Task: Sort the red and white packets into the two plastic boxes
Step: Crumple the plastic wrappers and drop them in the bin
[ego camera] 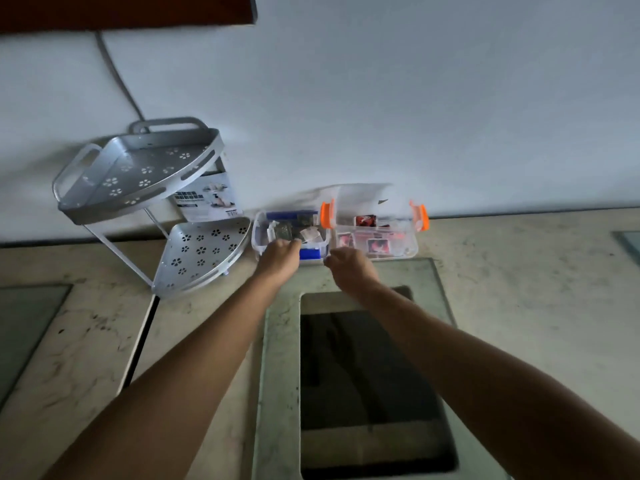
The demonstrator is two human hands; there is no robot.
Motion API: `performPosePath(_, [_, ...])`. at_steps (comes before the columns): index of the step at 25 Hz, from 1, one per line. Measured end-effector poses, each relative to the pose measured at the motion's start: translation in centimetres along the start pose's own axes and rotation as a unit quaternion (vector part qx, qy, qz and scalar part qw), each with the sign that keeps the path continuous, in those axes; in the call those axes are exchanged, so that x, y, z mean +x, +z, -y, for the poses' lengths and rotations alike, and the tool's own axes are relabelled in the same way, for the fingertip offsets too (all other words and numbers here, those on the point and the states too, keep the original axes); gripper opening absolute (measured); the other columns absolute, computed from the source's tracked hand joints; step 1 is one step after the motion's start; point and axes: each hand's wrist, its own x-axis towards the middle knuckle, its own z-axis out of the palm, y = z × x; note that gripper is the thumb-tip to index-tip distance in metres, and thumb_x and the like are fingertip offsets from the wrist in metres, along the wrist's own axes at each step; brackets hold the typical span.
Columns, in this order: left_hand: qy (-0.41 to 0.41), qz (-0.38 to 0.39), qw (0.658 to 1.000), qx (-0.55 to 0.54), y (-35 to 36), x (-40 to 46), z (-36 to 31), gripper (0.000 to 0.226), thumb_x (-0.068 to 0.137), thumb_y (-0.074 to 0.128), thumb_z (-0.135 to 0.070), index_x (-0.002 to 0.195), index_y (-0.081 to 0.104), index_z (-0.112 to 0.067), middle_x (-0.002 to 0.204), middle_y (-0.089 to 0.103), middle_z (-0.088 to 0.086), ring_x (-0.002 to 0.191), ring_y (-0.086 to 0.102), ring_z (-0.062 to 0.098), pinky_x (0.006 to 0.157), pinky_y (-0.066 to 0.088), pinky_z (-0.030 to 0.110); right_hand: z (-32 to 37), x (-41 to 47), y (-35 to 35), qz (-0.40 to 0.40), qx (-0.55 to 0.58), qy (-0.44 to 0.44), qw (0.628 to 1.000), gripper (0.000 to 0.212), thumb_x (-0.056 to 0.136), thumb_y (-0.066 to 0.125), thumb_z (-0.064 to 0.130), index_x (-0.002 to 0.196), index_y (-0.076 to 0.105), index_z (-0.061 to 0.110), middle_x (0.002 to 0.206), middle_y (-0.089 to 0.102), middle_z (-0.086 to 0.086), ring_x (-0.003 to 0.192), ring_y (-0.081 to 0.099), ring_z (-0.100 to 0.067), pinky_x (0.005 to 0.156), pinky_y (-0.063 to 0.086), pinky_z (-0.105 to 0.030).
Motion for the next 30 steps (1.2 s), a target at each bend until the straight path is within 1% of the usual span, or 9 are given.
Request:
performPosePath(4, [-0.012,0.037,0.999,-0.009,5.2,-7.5,1.3,0.044,0.101,0.042,-0.032,0.109,0.067,0.003,0.123,0.063,0.027,0.114,0.059,0.038,0.090,0.043,0.036,-5.3,-9.6,-1.5,-0.033,-0.003,0.035,0.999,0.039,0.096,0.056,0.028,0.130,0.064,0.011,0.130,0.067,-0.011,0.120,0.061,-0.030,0.098,0.046,-0.032])
performPosePath(7, [-0.034,0.089,0.995,-0.039,9.5,-12.6,2.6,0.038,0.097,0.047,-0.036,0.085,0.064,-0.004,0.104,0.067,0.025,0.102,0.063,0.039,0.091,0.051,0.045,-10.0,-15.4,-1.9,-0.046,-0.002,0.084,0.995,0.041,0.097,0.057,0.031,0.135,0.060,0.015,0.133,0.065,-0.009,0.123,0.059,-0.026,0.095,0.043,-0.027])
performPosePath(9, [-0.046,0.125,0.990,-0.046,11.9,-14.9,3.3,0.035,0.097,0.046,-0.038,0.081,0.060,-0.010,0.092,0.063,0.018,0.095,0.063,0.035,0.092,0.051,0.045,-12.5,-17.7,-2.0,-0.047,0.009,0.110,0.993,0.043,0.098,0.056,0.031,0.137,0.057,0.015,0.136,0.064,-0.007,0.123,0.059,-0.024,0.094,0.042,-0.026])
performPosePath(12, [-0.040,0.157,0.985,-0.053,15.3,-17.3,3.5,0.032,0.098,0.045,-0.037,0.079,0.056,-0.014,0.089,0.058,0.012,0.086,0.059,0.029,0.092,0.050,0.044,-15.6,-20.5,-3.0,-0.083,0.023,0.139,0.987,0.040,0.097,0.056,0.030,0.134,0.060,0.015,0.134,0.064,-0.006,0.121,0.060,-0.023,0.094,0.043,-0.027])
performPosePath(15, [-0.030,0.188,0.981,-0.040,18.5,-19.2,3.0,0.031,0.098,0.047,-0.034,0.069,0.044,-0.022,0.088,0.055,0.011,0.080,0.056,0.024,0.078,0.050,0.038,-19.7,-23.3,-4.3,-0.124,0.015,0.175,0.977,0.036,0.094,0.058,0.028,0.127,0.066,0.018,0.130,0.067,-0.007,0.117,0.063,-0.024,0.094,0.045,-0.026])
performPosePath(19, [-0.024,0.244,0.969,-0.017,23.1,-21.7,1.7,0.028,0.096,0.049,-0.027,0.069,0.049,-0.019,0.089,0.060,0.015,0.082,0.061,0.029,0.076,0.055,0.041,-25.9,-28.6,-6.4,-0.174,0.009,0.260,0.950,0.034,0.089,0.063,0.023,0.122,0.068,0.017,0.125,0.061,-0.011,0.104,0.065,-0.028,0.086,0.044,-0.025])
performPosePath(23, [-0.024,0.322,0.946,-0.007,28.7,-25.3,-0.1,0.023,0.095,0.050,-0.023,0.072,0.051,-0.019,0.087,0.059,0.013,0.079,0.060,0.028,0.069,0.048,0.035,-32.4,-34.3,-7.2,-0.246,0.005,0.350,0.904,0.036,0.084,0.067,0.024,0.120,0.066,0.018,0.125,0.056,-0.012,0.112,0.060,-0.032,0.097,0.047,-0.034])
performPosePath(27, [-0.037,0.385,0.922,-0.001,33.3,-28.6,-0.7,0.020,0.097,0.047,-0.021,0.077,0.051,-0.018,0.084,0.058,0.009,0.081,0.060,0.027,0.072,0.050,0.036,-35.4,-38.2,-6.9,-0.217,-0.025,0.419,0.881,0.061,0.083,0.070,0.043,0.135,0.052,0.016,0.133,0.050,-0.014,0.124,0.048,-0.032,0.104,0.043,-0.042])
performPosePath(30, [-0.036,0.409,0.911,0.031,35.5,-30.3,-0.2,0.018,0.097,0.050,-0.024,0.083,0.057,-0.015,0.088,0.063,0.011,0.086,0.065,0.029,0.083,0.056,0.043,-36.3,-39.5,-5.7,-0.205,-0.038,0.414,0.886,0.076,0.080,0.074,0.048,0.140,0.046,0.012,0.135,0.049,-0.016,0.124,0.047,-0.034,0.107,0.038,-0.040])
